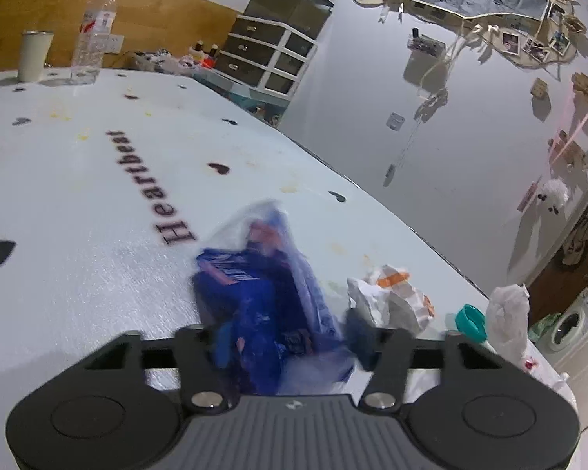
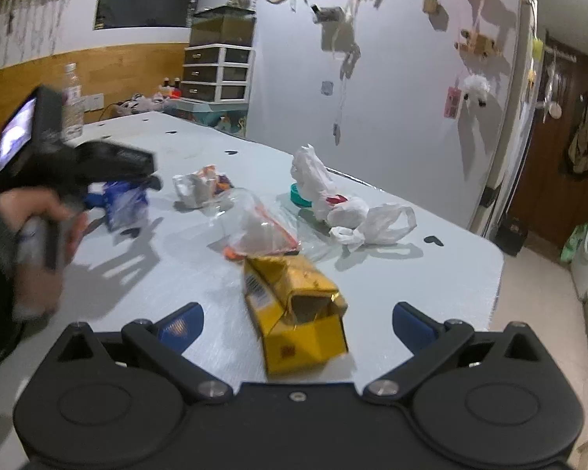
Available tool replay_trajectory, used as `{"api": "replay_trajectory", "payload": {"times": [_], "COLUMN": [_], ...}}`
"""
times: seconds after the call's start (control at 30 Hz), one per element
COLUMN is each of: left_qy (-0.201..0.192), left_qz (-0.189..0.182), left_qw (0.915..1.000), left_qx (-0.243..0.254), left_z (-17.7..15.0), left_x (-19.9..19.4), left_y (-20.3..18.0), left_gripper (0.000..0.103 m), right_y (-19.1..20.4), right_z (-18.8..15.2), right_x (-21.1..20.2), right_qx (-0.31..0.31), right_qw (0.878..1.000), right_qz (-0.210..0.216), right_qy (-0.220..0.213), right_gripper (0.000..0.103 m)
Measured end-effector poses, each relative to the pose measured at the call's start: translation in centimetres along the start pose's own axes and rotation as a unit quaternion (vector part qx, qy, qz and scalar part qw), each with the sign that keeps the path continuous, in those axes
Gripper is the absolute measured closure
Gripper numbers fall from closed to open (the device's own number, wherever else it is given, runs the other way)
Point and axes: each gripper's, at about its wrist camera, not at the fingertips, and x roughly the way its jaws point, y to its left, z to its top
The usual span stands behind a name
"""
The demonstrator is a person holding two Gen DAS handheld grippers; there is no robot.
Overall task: Collect trash
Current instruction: 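Grasp the yellow box with the right tool while the left grasps the blue bag, then carry the yellow box with the right tool while the left carries the blue bag over the bin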
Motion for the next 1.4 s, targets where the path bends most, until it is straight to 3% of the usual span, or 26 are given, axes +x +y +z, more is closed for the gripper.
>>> {"api": "replay_trajectory", "payload": {"times": [0.2, 0.37, 0.53, 0.93, 1.13, 1.4], "left_qy": [0.005, 0.014, 0.014, 0.016, 0.010, -0.003], "left_qz": [-0.014, -0.033, -0.042, -0.074, -0.093, -0.120], "left_qw": [0.9998, 0.9989, 0.9983, 0.9942, 0.9893, 0.9851], "left_qx": [0.017, 0.031, 0.037, 0.077, 0.112, 0.123], "left_z": [-0.3, -0.6, -1.2, -3.2, -5.3, -8.0], "left_x": [0.1, 0.1, -0.3, -2.9, -5.5, -9.8], "left_y": [-0.2, -0.8, -1.0, -2.9, -4.6, -4.6], "left_gripper": [0.067, 0.072, 0.074, 0.078, 0.078, 0.078], "right_y": [-1.1, 0.2, 0.8, 0.8, -0.5, -2.9], "right_z": [0.5, -0.3, -0.7, -1.5, -2.0, -3.8], "right_x": [3.5, 5.0, 3.9, -0.7, -4.3, -9.2], "right_qx": [0.042, 0.028, 0.038, 0.065, 0.084, 0.110], "right_qw": [0.998, 0.997, 0.997, 0.997, 0.996, 0.992], "right_qz": [0.011, 0.025, 0.018, -0.010, -0.025, -0.056], "right_qy": [0.037, 0.070, 0.059, 0.034, 0.011, -0.006], "right_gripper": [0.002, 0.021, 0.046, 0.047, 0.047, 0.047]}}
